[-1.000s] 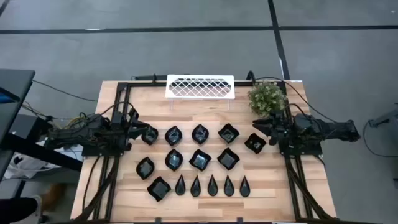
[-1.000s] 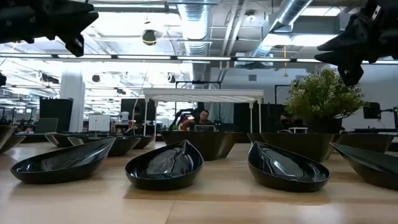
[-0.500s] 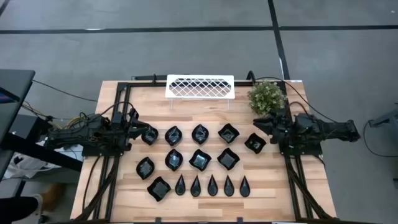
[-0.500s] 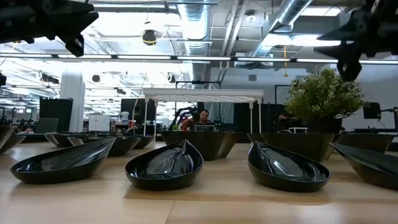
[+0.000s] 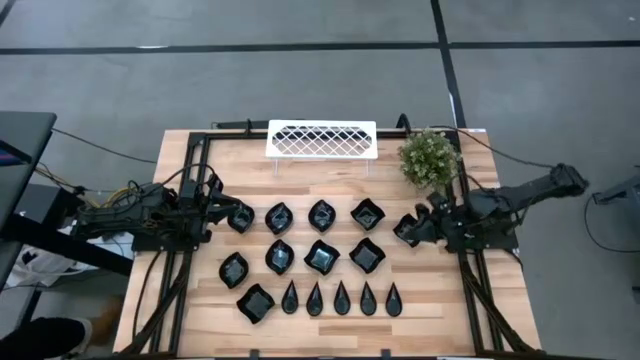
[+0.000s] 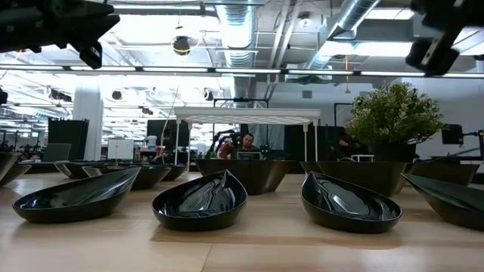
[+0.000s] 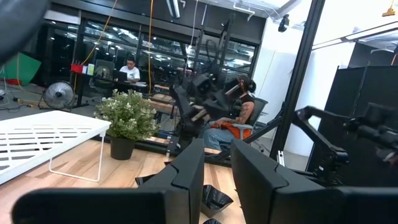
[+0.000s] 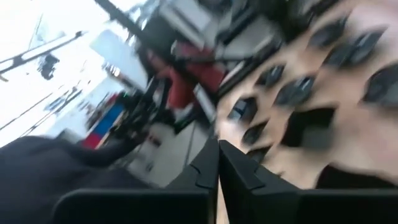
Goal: Pick & Place Mini shaped plates
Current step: Put the black drop shaped plate on the shelf
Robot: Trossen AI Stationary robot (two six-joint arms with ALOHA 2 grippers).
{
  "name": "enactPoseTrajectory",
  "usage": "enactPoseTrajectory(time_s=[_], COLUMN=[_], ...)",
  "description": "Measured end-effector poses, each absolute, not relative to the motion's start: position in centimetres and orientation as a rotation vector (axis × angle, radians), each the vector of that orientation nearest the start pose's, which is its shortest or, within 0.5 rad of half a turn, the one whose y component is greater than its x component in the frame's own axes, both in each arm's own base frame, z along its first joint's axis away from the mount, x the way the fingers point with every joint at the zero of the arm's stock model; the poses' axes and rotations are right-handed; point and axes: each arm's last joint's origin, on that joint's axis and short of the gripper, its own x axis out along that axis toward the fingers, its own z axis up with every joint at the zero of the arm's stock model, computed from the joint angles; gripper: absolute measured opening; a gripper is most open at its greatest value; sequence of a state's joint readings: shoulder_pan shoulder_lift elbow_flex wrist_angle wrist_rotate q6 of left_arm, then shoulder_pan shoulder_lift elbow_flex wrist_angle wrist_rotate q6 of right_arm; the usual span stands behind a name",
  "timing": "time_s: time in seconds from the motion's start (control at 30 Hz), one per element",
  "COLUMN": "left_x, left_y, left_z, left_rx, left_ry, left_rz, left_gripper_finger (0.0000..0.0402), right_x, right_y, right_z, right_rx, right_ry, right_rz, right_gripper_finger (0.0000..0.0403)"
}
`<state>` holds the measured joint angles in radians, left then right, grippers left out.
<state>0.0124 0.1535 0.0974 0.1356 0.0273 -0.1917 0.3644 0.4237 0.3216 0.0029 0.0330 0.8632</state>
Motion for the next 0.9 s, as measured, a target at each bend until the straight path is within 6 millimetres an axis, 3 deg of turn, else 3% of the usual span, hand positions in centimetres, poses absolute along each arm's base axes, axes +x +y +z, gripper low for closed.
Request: enactPoseTrajectory(time_s=[0.17,0.4,0.67,0.9], left_x=[10.3,10.3,10.4,10.5], left_y=[0.0,0.0,0.0,0.0], left_z=[19.8,19.8,19.7,19.6], left_rx=[-0.190,-0.190,-0.190,-0.190], left_ry=[-0.078,-0.077,-0.070,-0.057], left_rz=[-0.023,-0.023,-0.022,-0.021], left_gripper_finger=[0.0082,0.0082,0.0082,0.0082], right_x=[13.0,15.1,17.4,17.2], right_y=[6.4,9.6,14.1,17.5], right_z=[25.7,27.1,25.6,22.8], right_rx=[0.871,0.811,0.786,0.823], right_ry=[0.476,0.856,1.121,1.255], right_rz=[0.224,0.006,-0.185,-0.316], right_gripper_finger=[0.0002,0.0001,0.0002,0.0002])
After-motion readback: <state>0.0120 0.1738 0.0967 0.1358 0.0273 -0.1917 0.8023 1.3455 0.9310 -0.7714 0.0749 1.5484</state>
